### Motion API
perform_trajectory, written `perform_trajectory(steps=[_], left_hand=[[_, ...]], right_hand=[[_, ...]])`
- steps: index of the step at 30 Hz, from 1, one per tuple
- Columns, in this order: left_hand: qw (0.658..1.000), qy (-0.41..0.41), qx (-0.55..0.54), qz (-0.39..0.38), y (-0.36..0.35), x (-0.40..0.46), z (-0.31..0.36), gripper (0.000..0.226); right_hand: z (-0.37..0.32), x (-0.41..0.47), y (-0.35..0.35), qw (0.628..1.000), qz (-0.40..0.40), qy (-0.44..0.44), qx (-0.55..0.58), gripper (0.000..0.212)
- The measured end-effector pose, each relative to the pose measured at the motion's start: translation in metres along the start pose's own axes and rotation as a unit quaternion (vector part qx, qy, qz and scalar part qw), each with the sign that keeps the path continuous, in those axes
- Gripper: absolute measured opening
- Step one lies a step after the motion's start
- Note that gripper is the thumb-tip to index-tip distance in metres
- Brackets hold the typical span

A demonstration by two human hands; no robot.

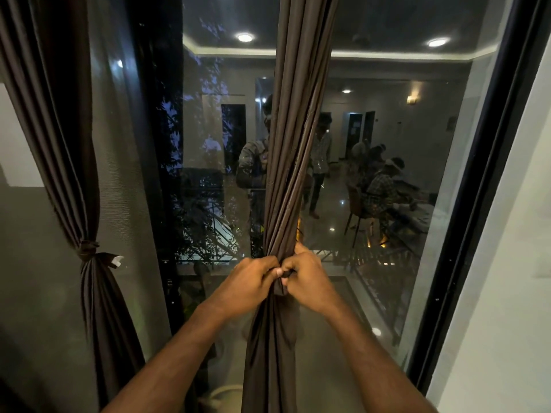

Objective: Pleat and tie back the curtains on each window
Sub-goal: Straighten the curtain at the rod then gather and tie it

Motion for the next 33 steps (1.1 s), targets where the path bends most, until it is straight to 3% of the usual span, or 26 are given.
perform_trajectory(steps=[3, 4, 7, 9, 12, 16, 18, 22, 25, 27, 29, 31, 33], left_hand=[[0.999, 0.048, 0.014, -0.007, 0.006, 0.004, -0.007, 0.027], [0.998, 0.064, 0.004, -0.007, 0.009, 0.004, -0.010, 0.029], [0.995, 0.084, -0.046, -0.011, 0.012, 0.007, -0.010, 0.037], [0.994, 0.086, -0.065, -0.027, 0.012, 0.009, -0.005, 0.042], [0.990, 0.096, -0.098, -0.018, 0.011, 0.009, -0.002, 0.038], [0.978, 0.092, -0.190, -0.003, 0.010, 0.004, -0.001, 0.014], [0.952, 0.094, -0.290, 0.013, 0.008, -0.002, 0.000, 0.003], [0.842, 0.125, -0.524, -0.027, -0.005, -0.024, -0.010, 0.036], [0.780, 0.135, -0.612, -0.009, -0.020, -0.036, -0.013, 0.060], [0.755, 0.166, -0.633, 0.038, -0.026, -0.038, -0.009, 0.064], [0.762, 0.192, -0.611, 0.096, -0.027, -0.037, -0.005, 0.044], [0.815, 0.190, -0.525, 0.154, -0.018, -0.031, 0.001, 0.018], [0.873, 0.160, -0.419, 0.192, -0.004, -0.018, 0.009, 0.026]], right_hand=[[-0.004, -0.016, -0.003, 0.967, 0.205, -0.048, 0.146, 0.029], [-0.005, -0.021, -0.004, 0.954, 0.229, -0.066, 0.184, 0.028], [-0.001, -0.031, -0.015, 0.978, 0.119, -0.082, 0.147, 0.019], [-0.002, -0.035, -0.020, 0.987, 0.061, -0.100, 0.106, 0.030], [-0.007, -0.035, -0.018, 0.992, 0.051, -0.104, 0.049, 0.044], [-0.014, -0.034, -0.017, 0.993, 0.026, -0.063, -0.094, 0.023], [-0.012, -0.033, -0.017, 0.998, 0.015, -0.028, -0.059, 0.015], [0.001, -0.033, -0.020, 1.000, 0.018, -0.007, 0.023, 0.020], [0.003, -0.034, -0.021, 0.998, 0.027, -0.001, 0.050, 0.030], [0.003, -0.034, -0.022, 0.998, 0.020, 0.001, 0.065, 0.033], [0.003, -0.034, -0.023, 0.997, 0.015, 0.008, 0.070, 0.036], [0.003, -0.032, -0.023, 0.998, 0.013, 0.015, 0.061, 0.041], [-0.001, -0.028, -0.023, 0.999, 0.013, 0.014, 0.046, 0.040]])
Point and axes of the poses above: each hand's wrist, its own x-axis towards the middle knuckle, its own y-axis out of the back of the hand, z = x × y, the point moved 1 cm from there along x, towards the middle knuckle, and after that the axes turned 6 degrees about x, right-handed, at the moved point
